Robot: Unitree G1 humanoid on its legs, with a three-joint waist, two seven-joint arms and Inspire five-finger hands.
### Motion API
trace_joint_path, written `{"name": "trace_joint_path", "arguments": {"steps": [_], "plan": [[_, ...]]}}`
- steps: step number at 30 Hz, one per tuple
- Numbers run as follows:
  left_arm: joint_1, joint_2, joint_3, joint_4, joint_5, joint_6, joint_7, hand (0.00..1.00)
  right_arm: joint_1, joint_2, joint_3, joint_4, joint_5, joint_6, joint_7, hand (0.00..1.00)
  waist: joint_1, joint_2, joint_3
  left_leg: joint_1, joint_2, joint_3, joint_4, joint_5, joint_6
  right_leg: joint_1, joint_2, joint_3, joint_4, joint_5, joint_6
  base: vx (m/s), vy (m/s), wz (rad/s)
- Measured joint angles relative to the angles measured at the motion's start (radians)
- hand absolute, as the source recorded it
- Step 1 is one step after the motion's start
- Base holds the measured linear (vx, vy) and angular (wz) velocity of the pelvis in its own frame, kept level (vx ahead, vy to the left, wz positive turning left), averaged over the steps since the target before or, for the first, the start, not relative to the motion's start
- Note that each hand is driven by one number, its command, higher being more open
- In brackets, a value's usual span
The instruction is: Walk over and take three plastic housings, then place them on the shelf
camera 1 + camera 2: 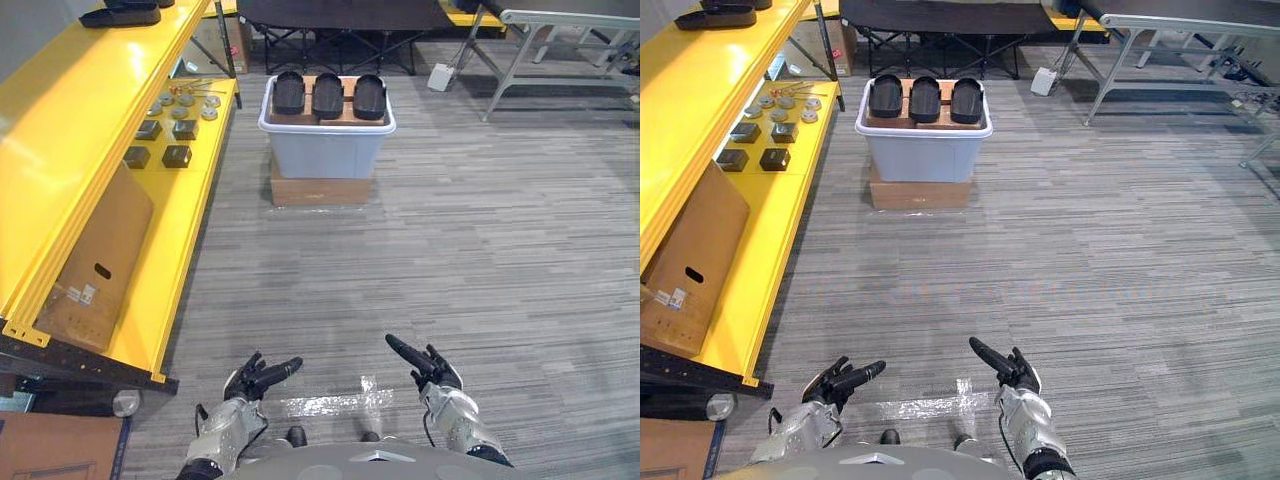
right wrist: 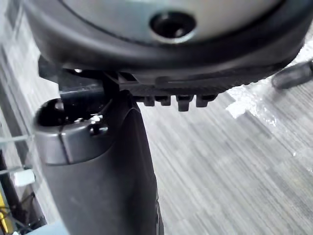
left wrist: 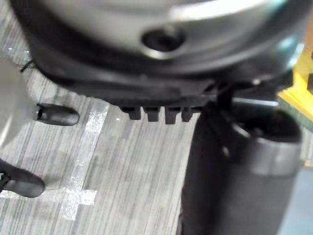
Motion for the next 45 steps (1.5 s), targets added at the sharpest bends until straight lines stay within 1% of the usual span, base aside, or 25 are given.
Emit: {"name": "trace_joint_path", "arguments": {"steps": [6,8,10,11,12,13,16,17,18,19,21,24,25,27,28,30,32,34,36,38,39,42,43,44,45], "plan": [[0.065,-0.017,0.006,-0.068,-0.028,-0.070,0.024,1.00,0.041,0.017,-0.001,-0.004,0.074,-0.003,0.002,1.00,0.004,0.001,0.001,0.000,0.003,0.012,-0.001,-0.002,0.000,-0.024,-0.006,0.003,0.049,-0.010,-0.006,-0.08,-0.001,-0.05],[0.065,-0.017,0.005,-0.116,-0.034,-0.087,0.019,1.00,0.051,0.027,-0.011,-0.009,0.074,-0.027,-0.003,1.00,0.020,-0.008,0.015,-0.013,-0.002,0.019,0.004,-0.016,0.035,-0.099,-0.041,0.000,0.200,-0.070,0.003,-0.10,0.025,0.02],[0.068,-0.020,0.005,-0.142,-0.035,-0.089,0.018,1.00,0.053,0.026,-0.010,-0.009,0.074,-0.035,-0.006,1.00,0.023,-0.007,0.022,-0.025,0.009,0.034,0.022,-0.026,0.052,-0.179,-0.065,-0.006,0.354,-0.077,0.008,-0.07,0.035,-0.04],[0.076,-0.020,0.004,-0.168,-0.035,-0.099,0.012,1.00,0.052,0.028,0.002,-0.011,0.074,-0.052,-0.008,1.00,0.032,-0.012,0.030,-0.034,0.014,0.053,0.038,-0.030,0.065,-0.263,-0.103,-0.019,0.517,-0.074,-0.002,-0.07,0.060,-0.25],[0.089,-0.021,0.005,-0.198,-0.036,-0.107,0.010,1.00,0.051,0.028,0.017,-0.012,0.074,-0.066,-0.007,1.00,0.037,-0.017,0.052,-0.024,0.013,0.062,0.049,-0.035,0.074,-0.335,-0.150,-0.053,0.660,-0.065,-0.039,-0.04,0.057,-0.24],[0.094,-0.019,0.004,-0.206,-0.038,-0.108,0.010,1.00,0.054,0.027,0.019,-0.013,0.074,-0.069,-0.005,1.00,0.036,-0.021,0.055,-0.019,0.014,0.062,0.054,-0.039,0.076,-0.353,-0.163,-0.066,0.701,-0.076,-0.044,0.03,0.048,-0.12],[0.093,-0.009,0.003,-0.235,-0.043,-0.107,0.010,1.00,0.092,0.027,0.022,-0.086,0.072,-0.085,0.001,1.00,0.018,-0.008,0.065,-0.024,0.061,0.048,0.100,-0.069,0.065,-0.360,-0.105,-0.049,0.545,-0.091,-0.022,0.08,0.003,0.02],[0.084,-0.008,0.001,-0.246,-0.061,-0.108,0.005,1.00,0.103,0.027,0.023,-0.102,0.069,-0.086,0.005,1.00,0.017,-0.002,0.069,-0.025,0.077,0.045,0.105,-0.073,0.058,-0.358,-0.066,-0.025,0.438,-0.077,-0.006,0.11,-0.035,0.06],[0.055,-0.007,-0.003,-0.247,-0.076,-0.107,-0.006,1.00,0.123,0.027,0.025,-0.121,0.067,-0.086,0.005,1.00,0.017,0.000,0.072,-0.026,0.088,0.032,0.106,-0.079,0.048,-0.351,-0.026,0.013,0.264,-0.039,0.039,0.21,-0.095,0.20],[0.028,-0.004,-0.004,-0.248,-0.079,-0.108,-0.019,1.00,0.139,0.028,0.029,-0.120,0.065,-0.084,-0.001,1.00,0.014,-0.012,0.078,-0.022,0.086,0.019,0.110,-0.087,0.035,-0.351,-0.016,0.047,0.134,0.017,0.054,0.22,-0.122,0.29],[0.008,0.002,-0.006,-0.249,-0.079,-0.111,-0.035,1.00,0.166,0.033,0.032,-0.117,0.042,-0.080,-0.014,1.00,0.014,-0.039,0.091,0.005,0.073,0.013,0.130,-0.121,0.009,-0.349,-0.035,0.084,0.090,0.032,0.071,0.26,-0.203,0.26],[0.012,0.008,-0.025,-0.249,-0.079,-0.110,-0.033,1.00,0.194,0.028,0.032,-0.098,0.027,-0.076,-0.010,1.00,0.016,-0.037,0.084,0.020,0.104,-0.005,0.257,-0.243,-0.037,-0.333,-0.035,0.101,0.153,0.027,-0.027,0.36,-0.311,0.16],[0.016,-0.003,-0.028,-0.240,-0.081,-0.110,-0.027,1.00,0.184,0.006,0.030,-0.078,0.023,-0.068,-0.001,1.00,0.017,0.003,0.061,0.008,0.155,-0.002,0.319,-0.299,-0.057,-0.361,-0.007,0.086,0.255,0.019,-0.069,0.35,-0.263,0.01],[0.027,-0.010,-0.031,-0.224,-0.112,-0.109,-0.020,1.00,0.174,-0.046,0.051,-0.067,-0.046,-0.067,0.011,1.00,0.013,0.043,0.021,-0.022,0.228,0.022,0.472,-0.341,-0.077,-0.366,0.031,0.051,0.316,0.010,-0.098,0.54,-0.333,0.06],[0.017,-0.031,-0.031,-0.194,-0.124,-0.109,-0.013,1.00,0.123,-0.081,0.062,-0.024,-0.092,-0.066,0.013,1.00,0.021,0.081,0.034,-0.180,0.352,0.072,0.855,-0.267,-0.047,-0.301,0.090,0.046,0.286,-0.017,-0.140,0.51,-0.301,0.04],[0.036,-0.049,-0.030,-0.189,-0.146,-0.104,-0.010,1.00,0.103,-0.088,0.058,-0.025,-0.093,-0.067,0.020,1.00,0.021,0.084,0.051,-0.259,0.389,0.057,1.027,-0.261,-0.052,-0.202,0.126,0.046,0.225,-0.017,-0.162,0.60,-0.302,-0.06],[0.052,-0.060,-0.031,-0.192,-0.148,-0.102,-0.015,1.00,0.086,-0.090,0.059,-0.026,-0.126,-0.067,0.020,1.00,0.030,0.066,0.063,-0.312,0.336,0.057,1.002,-0.273,-0.072,-0.093,0.128,0.046,0.159,-0.021,-0.174,0.54,-0.231,-0.10],[0.053,-0.069,-0.033,-0.204,-0.148,-0.102,-0.022,1.00,0.064,-0.093,0.061,-0.034,-0.134,-0.083,0.018,1.00,0.052,0.057,0.067,-0.379,0.253,0.073,0.810,-0.262,-0.079,-0.033,0.128,0.057,0.092,-0.023,-0.176,0.37,-0.126,-0.16],[0.059,-0.084,-0.033,-0.222,-0.148,-0.103,-0.022,1.00,0.031,-0.095,0.066,-0.044,-0.168,-0.086,0.000,1.00,0.068,0.065,0.078,-0.425,0.147,0.102,0.404,-0.120,-0.090,0.008,0.134,0.070,0.043,-0.031,-0.170,0.42,-0.047,-0.14],[0.069,-0.088,-0.037,-0.238,-0.147,-0.102,-0.022,1.00,0.019,-0.102,0.079,-0.052,-0.168,-0.086,-0.018,1.00,0.084,0.095,0.112,-0.433,0.136,0.075,0.237,-0.033,-0.122,0.084,0.167,0.089,0.007,-0.052,-0.141,0.38,0.031,-0.22],[0.073,-0.088,-0.038,-0.238,-0.147,-0.096,-0.021,1.00,0.025,-0.104,0.092,-0.054,-0.168,-0.085,-0.026,1.00,0.085,0.111,0.115,-0.444,0.139,0.057,0.215,-0.016,-0.119,0.138,0.190,0.089,-0.009,-0.080,-0.133,0.33,0.082,-0.07],[0.087,-0.086,-0.031,-0.246,-0.147,-0.085,-0.034,1.00,0.050,-0.114,0.110,-0.053,-0.167,-0.074,-0.029,1.00,0.089,0.131,0.110,-0.432,0.161,0.103,0.203,0.044,-0.065,0.186,0.191,0.109,0.059,-0.213,-0.090,0.37,0.191,-0.11],[0.085,-0.080,-0.019,-0.252,-0.147,-0.066,-0.034,1.00,0.050,-0.112,0.108,-0.046,-0.167,-0.067,-0.028,1.00,0.089,0.094,0.102,-0.435,0.140,0.145,0.230,0.117,-0.003,0.172,0.137,0.102,0.127,-0.285,-0.060,0.44,0.247,-0.09],[0.088,-0.071,-0.016,-0.263,-0.146,-0.056,-0.034,1.00,0.051,-0.107,0.107,-0.039,-0.168,-0.065,-0.027,1.00,0.094,0.063,0.091,-0.430,0.111,0.164,0.245,0.128,0.014,0.163,0.097,0.094,0.157,-0.317,-0.026,0.61,0.263,-0.10],[0.078,-0.053,-0.022,-0.268,-0.140,-0.057,-0.045,1.00,0.054,-0.101,0.095,-0.030,-0.168,-0.067,-0.018,1.00,0.097,0.039,0.074,-0.417,0.065,0.173,0.247,0.139,0.048,0.096,0.029,0.078,0.369,-0.358,0.047,0.43,0.155,-0.05]]}}
